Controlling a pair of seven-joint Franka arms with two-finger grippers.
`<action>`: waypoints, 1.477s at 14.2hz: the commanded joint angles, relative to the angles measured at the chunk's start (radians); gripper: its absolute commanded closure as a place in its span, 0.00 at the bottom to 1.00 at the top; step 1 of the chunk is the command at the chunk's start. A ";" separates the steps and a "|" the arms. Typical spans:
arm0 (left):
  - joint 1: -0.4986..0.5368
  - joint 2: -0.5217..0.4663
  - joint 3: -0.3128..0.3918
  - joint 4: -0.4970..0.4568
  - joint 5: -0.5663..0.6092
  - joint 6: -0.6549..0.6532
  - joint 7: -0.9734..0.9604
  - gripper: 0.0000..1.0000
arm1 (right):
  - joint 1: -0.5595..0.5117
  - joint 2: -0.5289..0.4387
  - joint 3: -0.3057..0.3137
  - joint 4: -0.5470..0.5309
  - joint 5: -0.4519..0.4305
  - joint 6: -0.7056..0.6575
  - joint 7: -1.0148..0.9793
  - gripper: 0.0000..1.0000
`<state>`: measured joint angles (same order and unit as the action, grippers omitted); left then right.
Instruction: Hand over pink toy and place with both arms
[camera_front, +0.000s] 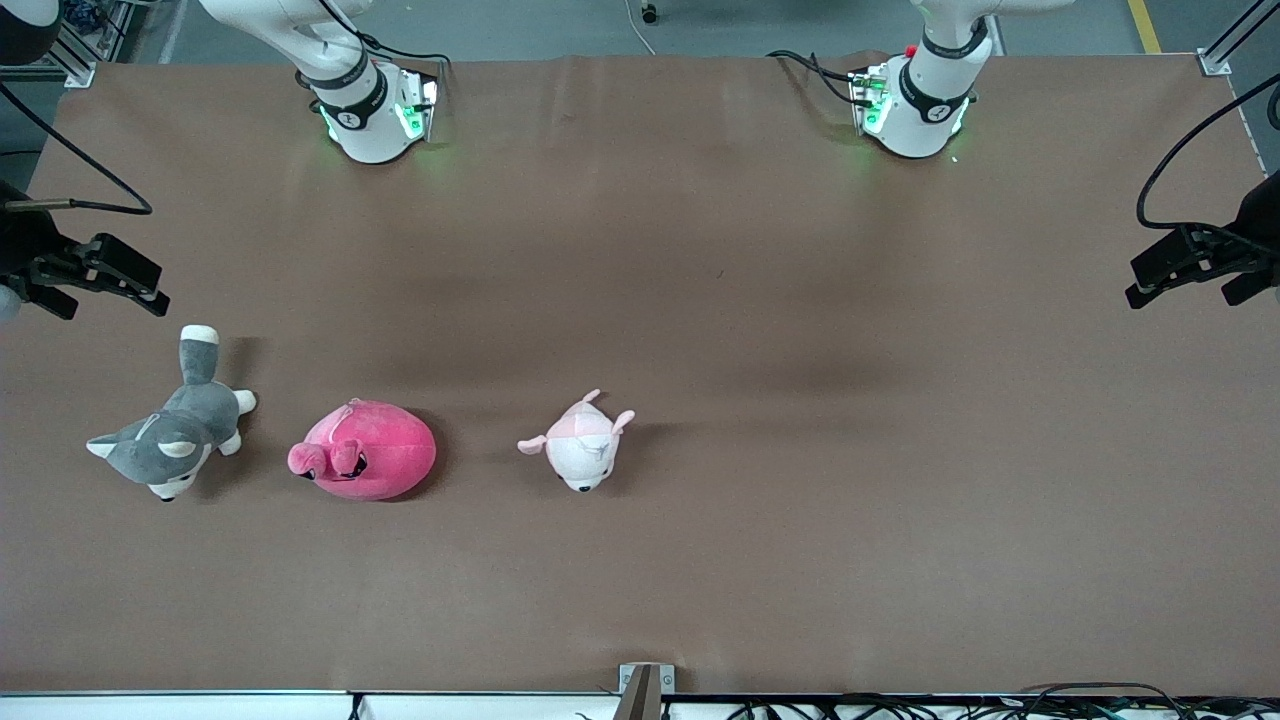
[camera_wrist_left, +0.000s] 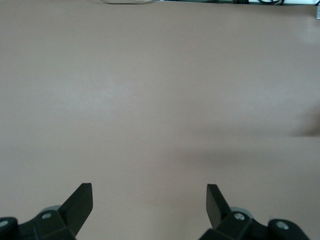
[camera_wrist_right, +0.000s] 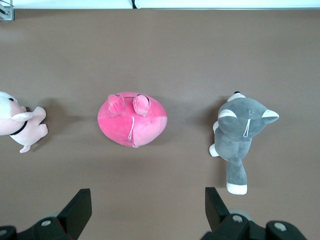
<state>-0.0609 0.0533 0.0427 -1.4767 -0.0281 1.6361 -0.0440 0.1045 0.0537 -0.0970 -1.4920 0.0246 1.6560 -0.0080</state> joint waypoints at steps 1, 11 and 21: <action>-0.017 -0.015 0.043 -0.001 -0.047 -0.002 0.007 0.00 | -0.018 -0.029 0.006 -0.036 -0.011 0.028 0.013 0.00; -0.004 -0.017 0.040 -0.002 -0.047 -0.001 0.010 0.00 | -0.134 -0.032 0.097 -0.036 -0.008 -0.011 -0.007 0.00; -0.007 -0.020 0.034 -0.002 -0.047 -0.001 0.012 0.00 | -0.129 -0.109 0.095 -0.085 -0.017 -0.108 -0.061 0.00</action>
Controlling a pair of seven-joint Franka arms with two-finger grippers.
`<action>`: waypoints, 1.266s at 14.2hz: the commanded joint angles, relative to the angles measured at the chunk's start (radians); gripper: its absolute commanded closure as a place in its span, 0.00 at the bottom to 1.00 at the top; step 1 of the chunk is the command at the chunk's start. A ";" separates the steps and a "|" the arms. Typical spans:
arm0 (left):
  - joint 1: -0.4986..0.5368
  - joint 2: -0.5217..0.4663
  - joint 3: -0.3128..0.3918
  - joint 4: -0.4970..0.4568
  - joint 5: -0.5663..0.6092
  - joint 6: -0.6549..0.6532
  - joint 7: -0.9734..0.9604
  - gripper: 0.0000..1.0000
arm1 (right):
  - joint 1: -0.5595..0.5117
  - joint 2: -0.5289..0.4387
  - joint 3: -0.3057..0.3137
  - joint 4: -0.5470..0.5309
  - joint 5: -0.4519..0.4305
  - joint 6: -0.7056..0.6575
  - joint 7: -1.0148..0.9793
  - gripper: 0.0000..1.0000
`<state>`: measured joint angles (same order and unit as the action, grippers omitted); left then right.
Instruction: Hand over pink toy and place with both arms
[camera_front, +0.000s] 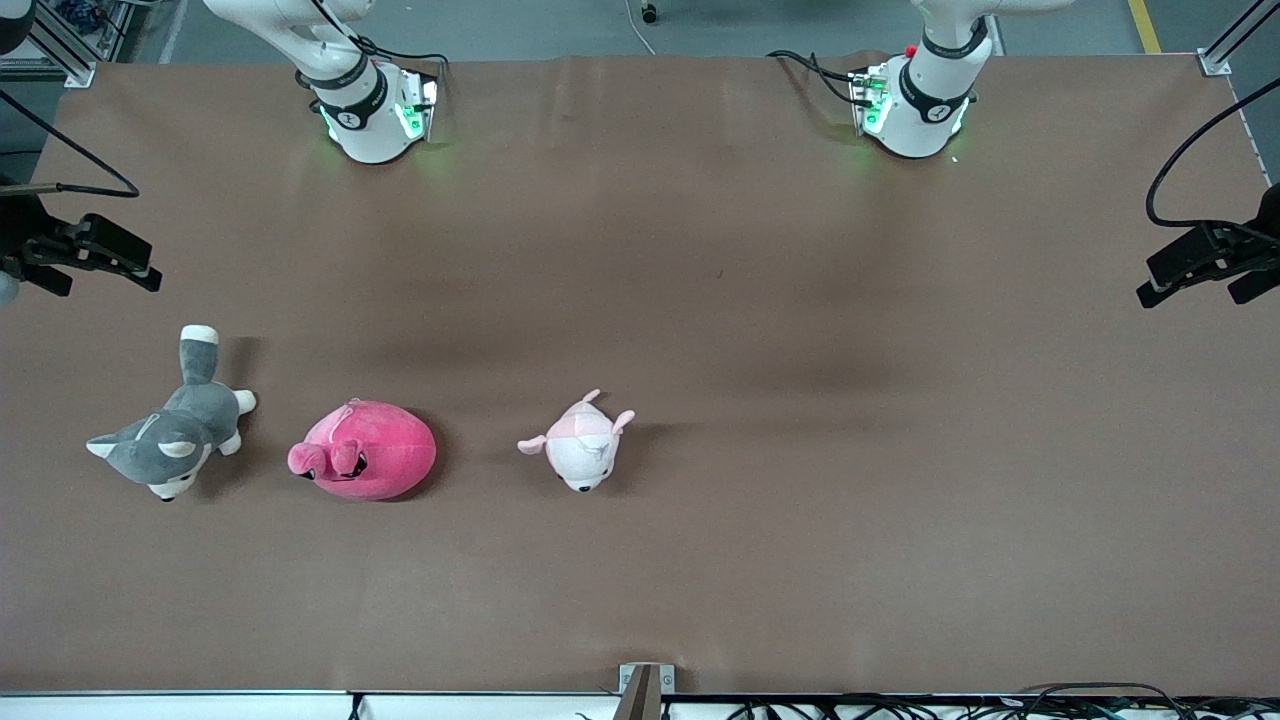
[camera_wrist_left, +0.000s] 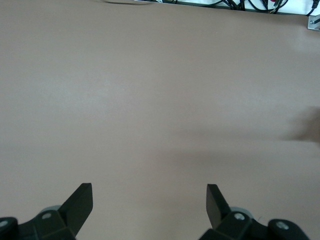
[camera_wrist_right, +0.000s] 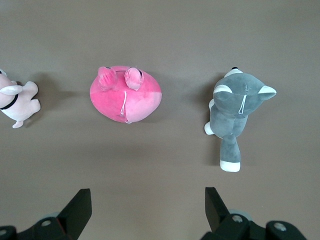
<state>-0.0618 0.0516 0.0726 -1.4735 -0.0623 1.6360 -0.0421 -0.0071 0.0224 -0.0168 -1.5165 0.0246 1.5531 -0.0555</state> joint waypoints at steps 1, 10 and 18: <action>-0.006 -0.016 0.006 -0.004 -0.011 -0.001 0.010 0.00 | -0.022 -0.088 0.015 -0.071 -0.017 -0.005 -0.003 0.00; -0.009 -0.016 0.004 -0.004 -0.013 -0.001 0.010 0.00 | -0.017 -0.117 0.017 -0.105 -0.020 0.022 0.029 0.00; -0.010 -0.016 0.004 -0.004 -0.013 0.001 0.008 0.00 | -0.017 -0.121 0.017 -0.105 -0.052 0.009 0.023 0.00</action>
